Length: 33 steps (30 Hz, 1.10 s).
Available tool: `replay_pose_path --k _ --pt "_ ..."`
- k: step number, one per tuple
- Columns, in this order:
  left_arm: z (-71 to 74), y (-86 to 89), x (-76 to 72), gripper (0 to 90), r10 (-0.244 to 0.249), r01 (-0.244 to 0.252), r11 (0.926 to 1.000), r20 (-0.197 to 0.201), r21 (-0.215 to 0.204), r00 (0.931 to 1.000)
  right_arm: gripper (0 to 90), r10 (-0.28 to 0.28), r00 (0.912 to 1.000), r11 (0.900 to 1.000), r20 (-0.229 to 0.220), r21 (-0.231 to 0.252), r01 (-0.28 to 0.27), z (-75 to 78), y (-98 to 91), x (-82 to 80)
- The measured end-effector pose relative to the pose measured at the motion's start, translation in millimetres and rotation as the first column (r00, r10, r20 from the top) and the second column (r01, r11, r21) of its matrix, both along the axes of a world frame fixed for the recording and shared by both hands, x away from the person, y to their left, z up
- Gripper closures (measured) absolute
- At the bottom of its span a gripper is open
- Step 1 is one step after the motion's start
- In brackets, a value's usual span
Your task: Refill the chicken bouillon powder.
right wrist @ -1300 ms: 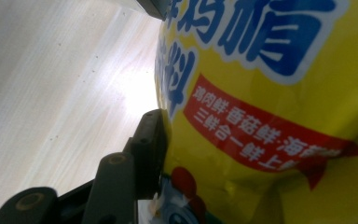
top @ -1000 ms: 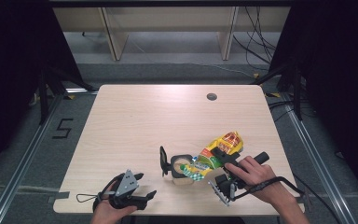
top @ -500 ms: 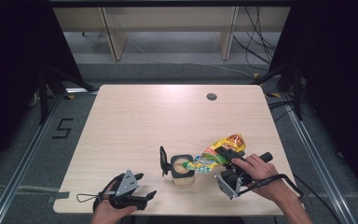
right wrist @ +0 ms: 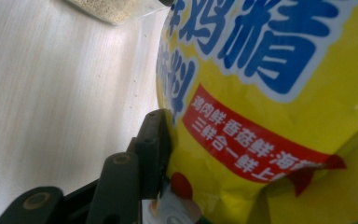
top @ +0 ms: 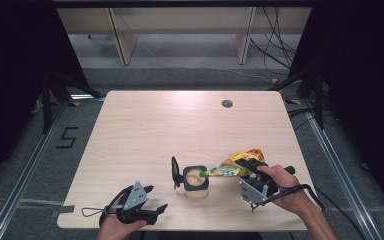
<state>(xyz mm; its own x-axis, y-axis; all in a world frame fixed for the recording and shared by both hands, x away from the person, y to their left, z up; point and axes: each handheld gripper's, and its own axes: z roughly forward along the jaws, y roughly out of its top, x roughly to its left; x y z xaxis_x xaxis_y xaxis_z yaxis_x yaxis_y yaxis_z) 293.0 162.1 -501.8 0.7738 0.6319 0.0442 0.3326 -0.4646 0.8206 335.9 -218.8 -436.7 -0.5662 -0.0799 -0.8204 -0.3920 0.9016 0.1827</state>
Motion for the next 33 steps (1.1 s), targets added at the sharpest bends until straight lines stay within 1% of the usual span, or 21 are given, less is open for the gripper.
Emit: replay_pose_path --k 3,4,8,9,10,11,14,15,18,19,20,23,24,25,26,28,29,30,31,32,33 --pt "0.5 0.0 -0.5 23.7 0.007 -0.007 1.0000 0.002 0.005 1.0000 58.9 0.038 0.9991 0.9992 -0.016 0.014 -0.038 -1.6 -5.6 6.8" --pt "0.6 0.0 -0.4 23.7 0.007 -0.007 1.0000 0.002 0.004 1.0000 59.0 -0.003 0.9988 0.9992 -0.049 0.040 0.005 -5.4 -8.7 5.5" --pt "0.9 0.1 -0.9 23.7 0.013 -0.013 0.9999 -0.006 -0.005 0.9999 59.4 -0.034 0.9931 0.9961 -0.112 0.078 0.043 -15.3 -17.2 8.8" --pt "1.3 0.8 -0.7 23.7 0.015 -0.015 0.9999 0.001 0.005 0.9999 59.5 0.004 0.9952 0.9983 -0.098 0.059 0.002 -14.4 -18.5 12.8" --pt "1.4 0.9 -0.8 23.8 0.016 -0.016 0.9999 0.000 0.003 0.9999 59.8 -0.040 0.9900 0.9933 -0.136 0.103 0.054 -19.2 -23.1 12.2" --pt "0.7 -0.5 -1.8 23.7 0.029 -0.030 0.9993 -0.008 -0.022 0.9995 60.0 -0.036 0.9908 0.9914 -0.131 0.120 0.052 -19.9 -25.7 13.2" --pt "1.2 -0.2 -1.4 23.8 0.023 -0.023 0.9995 -0.002 -0.022 0.9997 60.4 -0.016 0.9893 0.9820 -0.145 0.184 0.043 -17.1 -35.8 18.6" --pt "1.3 -0.3 -1.4 23.7 0.023 -0.023 0.9995 -0.001 -0.021 0.9997 60.4 -0.048 0.9832 0.9715 -0.176 0.220 0.087 -18.7 -39.3 16.8" --pt "2.6 1.2 -0.7 23.7 0.000 0.000 1.0000 0.007 0.006 1.0000 60.5 -0.031 0.9811 0.9540 -0.191 0.287 0.086 -18.2 -50.7 20.2" --pt "1.8 -0.2 -1.0 23.7 0.011 -0.011 0.9998 0.006 -0.016 0.9999 60.5 -0.056 0.9736 0.9395 -0.221 0.318 0.126 -19.9 -53.3 18.6" --pt "2.3 0.4 -0.7 23.7 0.008 -0.008 0.9999 0.008 -0.007 0.9999 60.5 -0.046 0.9750 0.9395 -0.218 0.322 0.116 -19.0 -55.2 20.5" --pt "2.4 0.0 -2.1 23.7 0.019 -0.019 0.9997 0.003 -0.013 0.9998 60.5 -0.062 0.9672 0.9226 -0.246 0.356 0.150 -19.0 -60.0 21.6" --pt "1.8 -1.3 -2.5 23.7 0.024 -0.024 0.9990 0.000 -0.036 0.9997 60.5 -0.063 0.9644 0.9171 -0.257 0.366 0.157 -19.1 -61.3 22.4" --pt "3.5 1.4 -1.0 23.7 0.008 -0.008 1.0000 0.003 0.005 1.0000 60.5 -0.081 0.9607 0.9010 -0.266 0.393 0.185 -20.5 -63.1 21.7" --pt "3.4 1.2 -0.8 23.7 0.009 -0.009 1.0000 0.011 0.004 0.9999 60.5 -0.069 0.9608 0.9006 -0.268 0.397 0.176 -19.9 -65.4 23.5" --pt "3.2 1.3 -1.2 23.7 0.009 -0.009 1.0000 0.003 0.004 1.0000 60.5 -0.095 0.9475 0.8716 -0.305 0.434 0.227 -19.9 -70.4 24.0" --pt "1.7 -1.4 -2.7 23.7 0.025 -0.025 0.9990 0.001 -0.037 0.9997 60.4 -0.095 0.9450 0.8622 -0.313 0.449 0.235 -19.6 -72.8 25.9" --pt "1.9 -1.3 -2.5 23.7 0.024 -0.024 0.9991 0.000 -0.035 0.9997 60.4 -0.102 0.9371 0.8478 -0.334 0.464 0.258 -19.9 -75.0 26.1" --pt "2.0 -1.4 -2.2 23.7 0.023 -0.023 0.9991 0.001 -0.035 0.9997 60.4 -0.097 0.9384 0.8428 -0.332 0.474 0.255 -20.1 -77.1 27.1" --pt "2.6 -0.1 -1.5 23.7 0.015 -0.015 0.9998 0.004 -0.015 0.9999 60.4 -0.106 0.9319 0.8248 -0.347 0.493 0.277 -21.4 -79.2 26.6" --pt "2.5 0.0 -1.6 23.7 0.017 -0.017 0.9998 0.005 -0.011 0.9998 60.3 -0.102 0.9315 0.8207 -0.349 0.500 0.277 -21.2 -81.2 27.9"
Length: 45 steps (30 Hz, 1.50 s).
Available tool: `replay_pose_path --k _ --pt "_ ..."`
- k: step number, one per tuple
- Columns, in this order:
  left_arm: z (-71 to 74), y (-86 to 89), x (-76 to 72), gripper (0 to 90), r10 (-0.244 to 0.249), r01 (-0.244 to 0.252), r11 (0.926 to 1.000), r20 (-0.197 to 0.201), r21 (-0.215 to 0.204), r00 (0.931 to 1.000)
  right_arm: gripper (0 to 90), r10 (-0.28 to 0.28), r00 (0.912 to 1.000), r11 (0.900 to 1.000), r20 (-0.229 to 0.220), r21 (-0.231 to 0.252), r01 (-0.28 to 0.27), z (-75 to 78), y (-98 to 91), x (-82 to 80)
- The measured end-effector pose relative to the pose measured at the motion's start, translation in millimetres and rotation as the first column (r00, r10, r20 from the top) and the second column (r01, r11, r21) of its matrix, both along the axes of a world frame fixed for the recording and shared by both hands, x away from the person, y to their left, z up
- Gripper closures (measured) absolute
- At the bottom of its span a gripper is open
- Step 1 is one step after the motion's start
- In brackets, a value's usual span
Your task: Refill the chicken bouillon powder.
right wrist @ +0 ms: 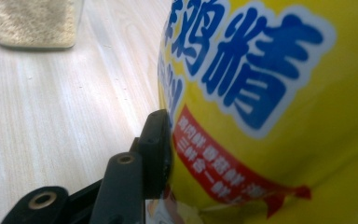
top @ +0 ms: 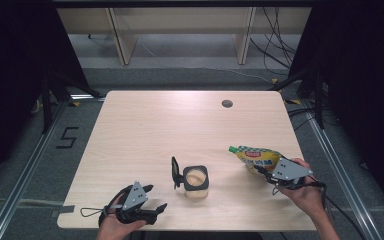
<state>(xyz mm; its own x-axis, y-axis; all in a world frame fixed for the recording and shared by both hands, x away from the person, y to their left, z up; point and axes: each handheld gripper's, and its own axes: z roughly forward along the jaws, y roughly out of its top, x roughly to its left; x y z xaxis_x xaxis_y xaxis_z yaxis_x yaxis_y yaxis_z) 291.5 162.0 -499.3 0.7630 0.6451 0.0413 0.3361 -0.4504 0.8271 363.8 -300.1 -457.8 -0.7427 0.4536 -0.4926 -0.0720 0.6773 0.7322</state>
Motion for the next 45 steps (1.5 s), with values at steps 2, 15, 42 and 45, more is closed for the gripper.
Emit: replay_pose_path --k 2,15,42,45 --pt "-0.4 -0.2 -0.7 23.7 0.004 -0.004 1.0000 -0.005 -0.002 1.0000 60.2 -0.023 0.9995 0.9992 -0.022 0.032 0.023 -0.4 -3.6 0.7" --pt "-1.2 -0.6 0.8 23.7 -0.005 0.005 1.0000 0.008 -0.003 1.0000 53.7 -0.161 0.9733 0.9583 -0.163 0.210 0.194 -6.9 -26.2 6.6" --pt "-2.6 0.5 0.9 23.8 0.000 0.000 1.0000 -0.002 0.010 1.0000 29.5 -0.296 0.9285 0.8804 -0.224 0.313 0.356 -2.8 -42.9 -18.9" --pt "-2.9 -0.7 0.5 23.8 0.018 -0.018 0.9998 -0.015 -0.009 0.9997 30.0 -0.310 0.9239 0.8779 -0.224 0.305 0.369 -2.7 -46.8 -25.1"
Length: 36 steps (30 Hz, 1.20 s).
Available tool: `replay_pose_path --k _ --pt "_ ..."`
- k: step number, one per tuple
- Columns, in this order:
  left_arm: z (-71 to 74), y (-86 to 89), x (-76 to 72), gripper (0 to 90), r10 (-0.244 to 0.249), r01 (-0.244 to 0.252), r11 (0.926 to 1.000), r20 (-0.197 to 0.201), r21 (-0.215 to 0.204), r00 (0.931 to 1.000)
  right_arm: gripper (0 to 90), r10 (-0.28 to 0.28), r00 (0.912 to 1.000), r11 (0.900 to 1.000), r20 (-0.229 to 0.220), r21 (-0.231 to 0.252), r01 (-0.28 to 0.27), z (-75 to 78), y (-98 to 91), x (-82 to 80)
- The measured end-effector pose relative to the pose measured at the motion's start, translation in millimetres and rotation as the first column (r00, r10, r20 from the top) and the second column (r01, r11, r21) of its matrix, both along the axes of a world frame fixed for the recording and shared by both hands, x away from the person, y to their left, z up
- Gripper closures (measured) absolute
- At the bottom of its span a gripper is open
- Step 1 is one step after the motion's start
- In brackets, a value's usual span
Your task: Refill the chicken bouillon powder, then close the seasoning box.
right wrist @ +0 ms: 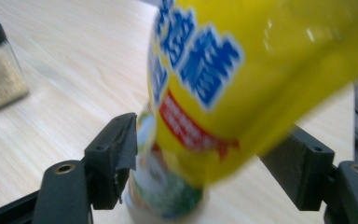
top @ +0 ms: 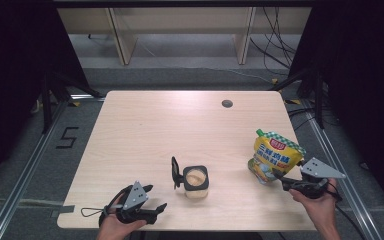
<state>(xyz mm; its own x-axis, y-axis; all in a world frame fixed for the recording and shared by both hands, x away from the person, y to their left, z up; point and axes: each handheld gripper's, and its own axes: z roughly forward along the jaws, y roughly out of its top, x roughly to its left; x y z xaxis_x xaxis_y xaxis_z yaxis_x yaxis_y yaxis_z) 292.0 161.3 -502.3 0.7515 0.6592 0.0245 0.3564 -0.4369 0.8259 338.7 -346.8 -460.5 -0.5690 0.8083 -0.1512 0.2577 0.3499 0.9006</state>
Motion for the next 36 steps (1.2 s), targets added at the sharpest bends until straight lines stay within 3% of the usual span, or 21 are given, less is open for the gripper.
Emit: replay_pose_path --k 1,2,4,5,7,9,13,15,18,20,23,24,25,26,27,29,31,33,36 --pt "0.4 0.5 -0.3 23.8 -0.005 0.005 0.9999 0.005 0.013 1.0000 30.1 -0.036 0.9972 0.9990 -0.065 0.024 0.038 -0.6 2.0 -6.0" --pt "0.7 1.3 0.9 23.7 -0.022 0.021 0.9995 0.015 0.023 0.9996 30.1 -0.038 0.9983 0.9991 -0.045 0.018 0.039 -1.5 0.1 -6.3" --pt "0.5 0.2 0.0 23.8 0.003 -0.003 1.0000 -0.003 -0.002 1.0000 30.0 -0.022 0.9969 0.9991 -0.076 0.035 0.024 -1.9 -1.8 -10.8" --pt "1.7 1.6 1.7 23.8 -0.013 0.013 0.9998 0.016 0.013 0.9998 29.9 -0.054 0.9939 0.9974 -0.096 0.042 0.059 -1.5 -1.1 -15.7" --pt "0.8 1.5 0.1 23.8 0.010 -0.010 0.9999 -0.005 -0.012 0.9999 29.6 -0.063 0.9935 0.9970 -0.094 0.040 0.067 -1.5 -2.8 -22.0" --pt "1.5 3.4 1.8 23.8 0.002 -0.002 1.0000 0.017 0.007 0.9998 29.4 -0.060 0.9941 0.9976 -0.090 0.031 0.063 -1.7 -6.0 -25.7" --pt "1.7 4.2 1.8 23.8 0.008 -0.008 0.9997 0.009 0.022 0.9999 28.6 -0.057 0.9914 0.9977 -0.118 0.029 0.061 -4.2 -5.9 -35.0" --pt "0.8 3.5 1.6 23.8 0.020 -0.020 0.9998 0.000 -0.005 0.9998 28.6 -0.052 0.9904 0.9986 -0.128 -0.004 0.052 -5.6 -4.4 -39.4" --pt "-0.2 5.4 3.2 23.8 0.028 -0.028 0.9995 0.005 0.017 0.9996 28.6 -0.038 0.9904 0.9982 -0.133 -0.052 0.031 -7.6 -3.9 -43.8" --pt "-0.9 4.4 2.8 23.8 0.025 -0.025 0.9997 -0.003 0.001 0.9997 28.6 -0.024 0.9928 0.9975 -0.117 -0.069 0.016 -7.9 -4.2 -46.6" --pt "-0.2 4.3 2.8 23.8 0.009 -0.009 0.9997 0.004 0.021 1.0000 28.6 -0.010 0.9896 0.9972 -0.144 -0.075 -0.001 -9.1 -1.4 -54.0" --pt "-1.7 1.6 1.9 23.8 0.024 -0.024 0.9996 -0.001 -0.017 0.9997 28.6 -0.006 0.9879 0.9972 -0.155 -0.075 -0.006 -10.0 0.4 -56.8" --pt "-0.7 2.3 1.6 23.8 0.019 -0.019 0.9998 -0.004 -0.004 0.9998 28.6 0.002 0.9895 0.9946 -0.144 -0.102 -0.017 -10.5 0.0 -57.8" --pt "-0.7 2.1 1.6 23.8 0.025 -0.025 0.9996 -0.001 -0.011 0.9997 28.6 0.005 0.9880 0.9942 -0.155 -0.105 -0.022 -11.4 1.2 -60.4" --pt "0.4 3.8 2.3 23.8 0.022 -0.022 0.9997 0.003 0.009 0.9998 28.6 0.000 0.9858 0.9950 -0.168 -0.098 -0.017 -12.2 2.9 -63.3" --pt "-0.7 3.4 2.0 23.8 0.036 -0.036 0.9991 0.000 -0.021 0.9994 28.6 0.016 0.9857 0.9934 -0.168 -0.109 -0.035 -12.8 3.1 -64.8" --pt "0.5 5.7 2.5 24.5 0.019 -0.020 0.9998 -0.010 -0.008 0.9998 28.6 0.020 0.9845 0.9925 -0.175 -0.115 -0.040 -13.3 4.6 -66.4" --pt "1.6 7.8 3.0 29.0 0.006 -0.006 0.9998 0.017 0.019 0.9998 28.6 0.028 0.9835 0.9906 -0.178 -0.126 -0.052 -14.0 5.9 -66.3" --pt "0.3 6.3 1.5 33.9 0.020 -0.020 0.9998 0.007 -0.010 0.9998 28.6 0.042 0.9836 0.9859 -0.175 -0.152 -0.069 -14.9 7.9 -65.4"
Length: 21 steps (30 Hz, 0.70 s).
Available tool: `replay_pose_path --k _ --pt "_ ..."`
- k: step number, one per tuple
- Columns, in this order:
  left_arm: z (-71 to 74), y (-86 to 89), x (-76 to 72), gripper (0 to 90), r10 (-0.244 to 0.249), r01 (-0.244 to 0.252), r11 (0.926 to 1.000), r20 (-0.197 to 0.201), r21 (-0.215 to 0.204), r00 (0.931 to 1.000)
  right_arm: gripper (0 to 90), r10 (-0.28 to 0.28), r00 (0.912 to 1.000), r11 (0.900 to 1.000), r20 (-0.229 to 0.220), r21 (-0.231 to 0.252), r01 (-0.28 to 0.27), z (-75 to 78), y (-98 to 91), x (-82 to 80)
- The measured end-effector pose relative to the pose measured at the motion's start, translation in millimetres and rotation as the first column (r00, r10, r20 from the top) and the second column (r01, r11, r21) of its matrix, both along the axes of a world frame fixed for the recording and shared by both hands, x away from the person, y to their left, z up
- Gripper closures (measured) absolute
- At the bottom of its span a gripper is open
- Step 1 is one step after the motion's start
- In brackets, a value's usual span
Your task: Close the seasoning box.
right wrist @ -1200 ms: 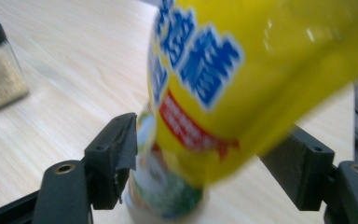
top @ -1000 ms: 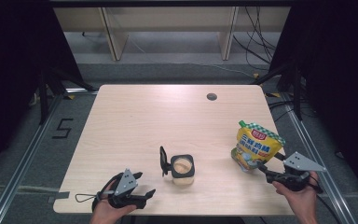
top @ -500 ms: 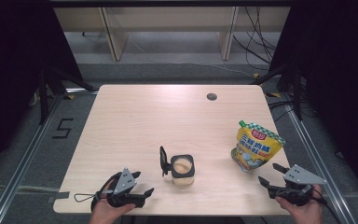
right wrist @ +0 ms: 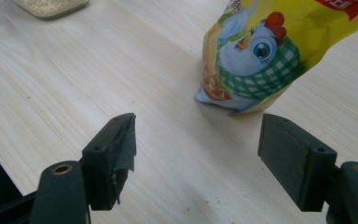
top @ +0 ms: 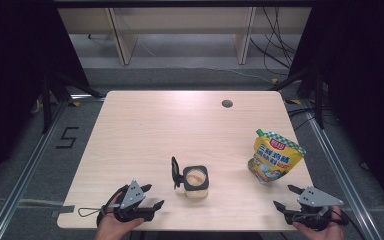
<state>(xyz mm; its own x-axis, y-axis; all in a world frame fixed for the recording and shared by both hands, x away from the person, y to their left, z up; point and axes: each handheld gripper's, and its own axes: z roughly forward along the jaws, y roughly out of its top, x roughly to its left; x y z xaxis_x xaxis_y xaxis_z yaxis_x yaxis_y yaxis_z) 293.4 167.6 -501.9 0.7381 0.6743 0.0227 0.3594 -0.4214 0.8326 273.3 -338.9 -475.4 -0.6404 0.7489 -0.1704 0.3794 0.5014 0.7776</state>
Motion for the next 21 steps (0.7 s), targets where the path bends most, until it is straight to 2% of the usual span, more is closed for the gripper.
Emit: replay_pose_path --k 1,3,4,5,6,8,9,10,11,12,15,16,18,21 --pt "-0.4 -0.8 -0.5 36.3 0.002 -0.002 0.9999 -0.001 -0.013 1.0000 28.7 -0.013 0.9998 0.9999 -0.016 0.005 0.013 -0.4 1.7 -1.8" --pt "2.1 2.0 -0.3 45.7 -0.029 0.028 0.9990 0.018 0.036 0.9994 28.7 0.003 1.0000 1.0000 -0.003 -0.002 -0.003 -0.3 1.1 -0.2" --pt "1.9 0.8 -1.3 50.6 -0.031 0.031 0.9995 0.008 0.002 0.9995 28.7 0.000 1.0000 1.0000 -0.005 -0.006 0.000 -0.2 0.7 -0.3" --pt "2.9 0.9 -2.0 56.5 -0.023 0.023 0.9997 0.013 -0.012 0.9997 28.7 -0.001 1.0000 1.0000 0.003 -0.008 0.001 -0.1 0.0 0.3" --pt "4.9 2.9 -1.3 62.9 -0.033 0.033 0.9994 0.027 -0.005 0.9991 28.7 -0.014 0.9998 0.9999 -0.013 0.002 0.014 0.2 0.8 -1.1" --pt "6.7 3.2 -2.7 74.5 -0.008 0.009 0.9988 0.023 -0.047 0.9997 28.7 -0.012 0.9999 0.9999 -0.001 0.006 0.012 0.8 -0.3 0.0" --pt "7.8 3.2 -2.4 79.4 -0.012 0.014 0.9984 0.033 -0.054 0.9994 28.9 -0.008 1.0000 1.0000 0.003 0.005 0.008 0.8 -0.6 0.0" --pt "10.2 3.8 -2.2 83.1 -0.019 0.020 0.9993 0.044 -0.032 0.9988 29.3 -0.004 1.0000 1.0000 0.003 0.001 0.004 0.9 -0.4 -0.1" --pt "10.7 2.3 -3.1 86.0 -0.002 0.005 0.9988 0.041 -0.050 0.9992 29.3 -0.021 0.9997 0.9997 -0.008 0.011 0.021 0.6 1.6 -1.7" --pt "12.8 2.1 -3.4 88.1 -0.008 0.010 0.9988 0.034 -0.047 0.9994 29.3 -0.014 0.9999 0.9999 -0.006 0.003 0.014 1.1 1.4 -1.2" --pt "20.3 -1.2 -2.3 89.1 -0.016 0.019 0.9986 0.048 -0.050 0.9987 29.3 -0.001 1.0000 1.0000 0.005 -0.002 0.001 1.3 2.8 -0.8" --pt "23.9 -2.0 -0.8 89.2 -0.028 0.031 0.9986 0.067 -0.044 0.9973 29.3 -0.002 1.0000 1.0000 0.007 -0.007 0.002 1.7 3.1 -0.9" --pt "29.0 -6.4 0.0 89.2 -0.022 0.025 0.9978 0.058 -0.061 0.9981 29.3 0.002 0.9999 0.9999 0.015 -0.017 -0.002 1.0 3.5 0.0" --pt "34.0 -14.6 2.5 89.2 -0.052 0.056 0.9966 0.059 -0.060 0.9969 29.3 -0.002 0.9999 0.9998 0.012 -0.022 0.002 0.7 4.1 -0.5"
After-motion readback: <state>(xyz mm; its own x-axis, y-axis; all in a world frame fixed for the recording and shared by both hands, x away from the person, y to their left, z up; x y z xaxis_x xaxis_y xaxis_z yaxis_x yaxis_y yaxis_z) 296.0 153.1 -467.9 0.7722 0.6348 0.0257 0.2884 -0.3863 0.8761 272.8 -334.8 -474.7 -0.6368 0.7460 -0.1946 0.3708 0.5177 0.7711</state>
